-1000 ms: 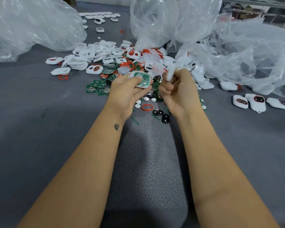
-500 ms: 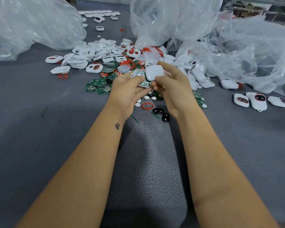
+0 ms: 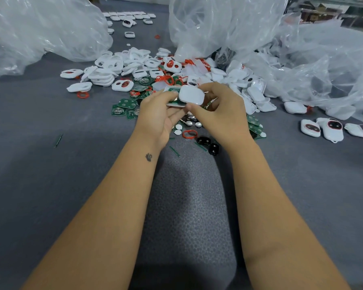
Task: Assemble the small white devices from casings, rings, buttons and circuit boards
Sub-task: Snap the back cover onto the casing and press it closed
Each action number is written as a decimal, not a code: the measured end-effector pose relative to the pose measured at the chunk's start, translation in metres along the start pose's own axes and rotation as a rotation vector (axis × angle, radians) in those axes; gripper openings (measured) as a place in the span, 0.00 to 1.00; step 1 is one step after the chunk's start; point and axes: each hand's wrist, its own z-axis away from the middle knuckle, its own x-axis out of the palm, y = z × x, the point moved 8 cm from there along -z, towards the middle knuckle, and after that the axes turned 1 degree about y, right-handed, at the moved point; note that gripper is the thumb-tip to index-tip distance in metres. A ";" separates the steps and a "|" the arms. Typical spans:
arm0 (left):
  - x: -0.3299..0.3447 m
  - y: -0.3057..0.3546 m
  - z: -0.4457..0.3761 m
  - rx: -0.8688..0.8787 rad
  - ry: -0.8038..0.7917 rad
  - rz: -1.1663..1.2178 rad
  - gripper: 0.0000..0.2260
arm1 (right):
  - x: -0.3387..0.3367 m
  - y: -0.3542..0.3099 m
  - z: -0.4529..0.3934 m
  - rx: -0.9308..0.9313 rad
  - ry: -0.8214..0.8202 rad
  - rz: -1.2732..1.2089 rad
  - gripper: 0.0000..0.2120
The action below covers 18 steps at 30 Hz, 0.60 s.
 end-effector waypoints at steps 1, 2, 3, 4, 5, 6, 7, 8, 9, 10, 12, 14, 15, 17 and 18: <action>0.000 0.000 0.000 -0.011 0.000 0.011 0.06 | -0.001 -0.001 0.000 -0.007 0.018 -0.009 0.15; 0.001 -0.001 0.000 -0.020 -0.006 0.012 0.06 | -0.002 -0.002 0.001 -0.017 0.028 -0.016 0.15; 0.002 -0.002 0.001 -0.030 -0.016 0.009 0.06 | -0.002 -0.004 0.001 -0.031 0.029 -0.010 0.15; 0.002 -0.002 0.002 -0.044 -0.026 0.012 0.07 | -0.001 -0.006 0.002 -0.046 0.022 0.005 0.15; 0.003 -0.003 0.003 -0.059 -0.031 0.020 0.08 | 0.000 -0.007 0.002 -0.060 0.012 0.026 0.16; 0.003 -0.004 0.003 -0.074 -0.033 0.028 0.09 | 0.001 -0.008 0.003 -0.072 0.003 0.046 0.16; 0.002 -0.005 0.002 -0.086 -0.034 0.028 0.11 | 0.002 -0.009 0.003 -0.079 -0.003 0.062 0.17; 0.002 -0.006 0.002 -0.095 -0.038 0.020 0.13 | 0.003 -0.009 0.003 -0.081 -0.006 0.071 0.17; 0.003 -0.007 0.001 -0.100 -0.044 0.008 0.15 | 0.003 -0.008 0.002 -0.078 -0.008 0.078 0.17; 0.004 -0.007 0.001 -0.105 -0.052 -0.003 0.16 | 0.003 -0.008 0.002 -0.075 -0.009 0.085 0.18; 0.006 -0.008 0.002 -0.110 -0.070 -0.013 0.17 | 0.005 -0.007 0.002 -0.074 -0.011 0.105 0.18; 0.008 -0.008 0.003 -0.104 -0.086 -0.008 0.15 | 0.005 -0.007 0.003 -0.073 -0.013 0.123 0.18; 0.009 -0.007 0.004 -0.098 -0.095 -0.012 0.14 | 0.005 -0.007 0.002 -0.071 -0.013 0.134 0.17; 0.011 -0.007 0.006 -0.088 -0.126 -0.057 0.09 | 0.005 -0.005 0.002 -0.060 -0.010 0.150 0.17; 0.013 -0.007 0.006 -0.078 -0.154 -0.099 0.08 | 0.004 -0.004 0.002 -0.054 -0.006 0.149 0.17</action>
